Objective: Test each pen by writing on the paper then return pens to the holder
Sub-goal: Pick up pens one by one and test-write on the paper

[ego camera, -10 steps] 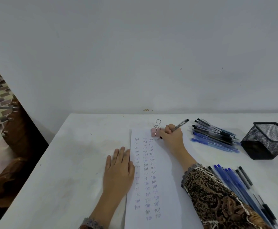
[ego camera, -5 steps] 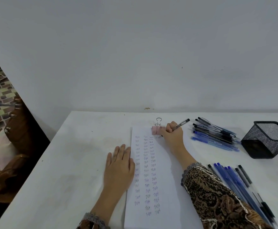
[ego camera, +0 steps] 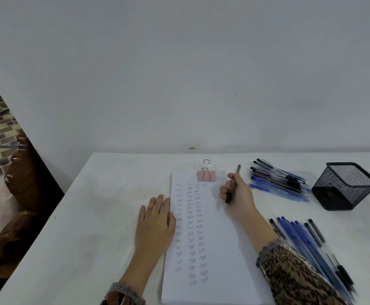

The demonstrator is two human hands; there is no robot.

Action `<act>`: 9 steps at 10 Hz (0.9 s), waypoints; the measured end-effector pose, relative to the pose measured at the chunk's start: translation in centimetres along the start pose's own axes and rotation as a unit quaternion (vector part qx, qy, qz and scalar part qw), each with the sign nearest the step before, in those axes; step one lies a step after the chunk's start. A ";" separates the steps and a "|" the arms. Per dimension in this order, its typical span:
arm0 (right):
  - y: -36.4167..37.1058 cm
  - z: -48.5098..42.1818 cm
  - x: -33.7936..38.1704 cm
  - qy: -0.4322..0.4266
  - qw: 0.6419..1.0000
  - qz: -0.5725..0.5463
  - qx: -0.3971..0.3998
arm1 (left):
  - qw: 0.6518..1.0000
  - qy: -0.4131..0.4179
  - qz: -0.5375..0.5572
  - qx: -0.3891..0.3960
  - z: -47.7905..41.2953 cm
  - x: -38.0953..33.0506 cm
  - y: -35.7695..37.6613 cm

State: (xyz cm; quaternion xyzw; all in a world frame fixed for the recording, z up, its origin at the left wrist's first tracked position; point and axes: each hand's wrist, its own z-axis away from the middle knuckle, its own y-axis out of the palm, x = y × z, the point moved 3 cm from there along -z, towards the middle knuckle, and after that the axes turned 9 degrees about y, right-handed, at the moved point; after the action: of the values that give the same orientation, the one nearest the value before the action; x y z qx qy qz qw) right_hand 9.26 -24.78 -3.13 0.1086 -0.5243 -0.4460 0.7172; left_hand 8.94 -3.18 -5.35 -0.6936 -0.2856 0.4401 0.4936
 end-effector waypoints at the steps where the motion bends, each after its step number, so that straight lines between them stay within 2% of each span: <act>1: -0.3 1.2 -0.5 0.011 1.000 0.014 -0.015 | 1.000 0.002 0.004 -0.003 0.1 -0.1 -0.1; 3: -0.3 2.9 -1.0 -0.016 0.988 0.145 -0.043 | 0.999 0.004 0.028 -0.026 0.5 -0.3 -0.4; 4: -0.1 3.5 -0.9 -0.003 0.983 0.178 -0.040 | 0.999 0.009 0.035 -0.032 0.6 -0.3 -0.5; 5: -0.2 4.4 0.6 -0.030 0.951 0.304 -0.048 | 0.999 0.009 0.037 -0.036 0.7 -0.3 -0.6; 6: -1.4 5.5 4.0 -0.140 0.884 0.437 -0.087 | 0.998 0.014 0.029 -0.047 0.8 -0.5 -0.7; 7: -3.9 7.9 8.0 -0.243 0.814 0.507 -0.142 | 0.998 0.011 0.028 -0.050 0.9 -0.6 -0.7; 8: -8.0 10.1 10.9 -0.198 0.707 0.636 -0.236 | 0.998 0.006 0.031 -0.049 0.9 -0.6 -0.7; 9: -11.4 10.8 11.1 -0.108 0.621 0.729 -0.267 | 0.998 0.004 0.031 -0.047 0.8 -0.6 -0.7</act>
State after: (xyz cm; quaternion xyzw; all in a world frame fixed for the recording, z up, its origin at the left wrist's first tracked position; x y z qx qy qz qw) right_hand -5.30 -36.42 1.65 -0.5544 -0.3634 0.0948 0.7427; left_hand 7.97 -3.07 -4.66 -0.7264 -0.2825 0.4383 0.4477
